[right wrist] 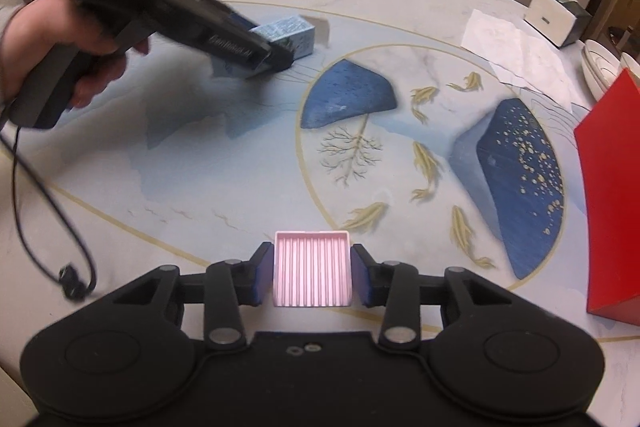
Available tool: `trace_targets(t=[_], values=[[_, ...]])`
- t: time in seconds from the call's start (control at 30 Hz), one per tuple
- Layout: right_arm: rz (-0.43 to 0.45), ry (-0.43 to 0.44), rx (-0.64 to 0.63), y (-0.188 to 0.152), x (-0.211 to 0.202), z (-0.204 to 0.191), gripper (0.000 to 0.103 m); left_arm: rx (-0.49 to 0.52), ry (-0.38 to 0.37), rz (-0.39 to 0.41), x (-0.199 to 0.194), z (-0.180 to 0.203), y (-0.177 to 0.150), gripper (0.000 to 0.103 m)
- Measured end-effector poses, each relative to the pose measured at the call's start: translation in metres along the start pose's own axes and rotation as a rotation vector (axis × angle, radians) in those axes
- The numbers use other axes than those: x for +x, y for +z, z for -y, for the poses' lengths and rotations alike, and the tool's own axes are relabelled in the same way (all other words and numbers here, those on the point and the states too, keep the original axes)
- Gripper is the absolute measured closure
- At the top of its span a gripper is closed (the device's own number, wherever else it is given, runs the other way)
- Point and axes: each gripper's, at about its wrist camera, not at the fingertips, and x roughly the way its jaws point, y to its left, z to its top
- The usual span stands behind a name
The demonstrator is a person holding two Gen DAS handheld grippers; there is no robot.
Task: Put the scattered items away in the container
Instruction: 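Carry the milk carton and pink square over the red box with both grippers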
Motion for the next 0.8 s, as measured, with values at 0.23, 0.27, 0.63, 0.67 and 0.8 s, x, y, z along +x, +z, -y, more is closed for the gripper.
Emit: trace_targets(t=[0.23,0.27,0.63,0.67,0.8], values=[[0.028,-0.02,0.063,-0.005,-0.015,0.018,0.063,-0.021,-0.039,-0.002,-0.019,0.029,-0.005,0.073],[0.033,-0.024,0.072,-0.006,-0.018,0.021,0.063,-0.022,-0.047,-0.001,-0.022,0.034,-0.005,0.073],[0.097,-0.06,0.155,-0.017,-0.049,0.048,0.063,-0.035,-0.129,0.015,-0.059,0.08,-0.007,0.073],[0.104,-0.061,0.16,-0.018,-0.052,0.05,0.063,-0.031,-0.131,0.018,-0.062,0.084,-0.006,0.073],[0.134,-0.063,0.169,-0.023,-0.065,0.059,0.063,-0.009,-0.127,0.024,-0.071,0.101,-0.005,0.073]])
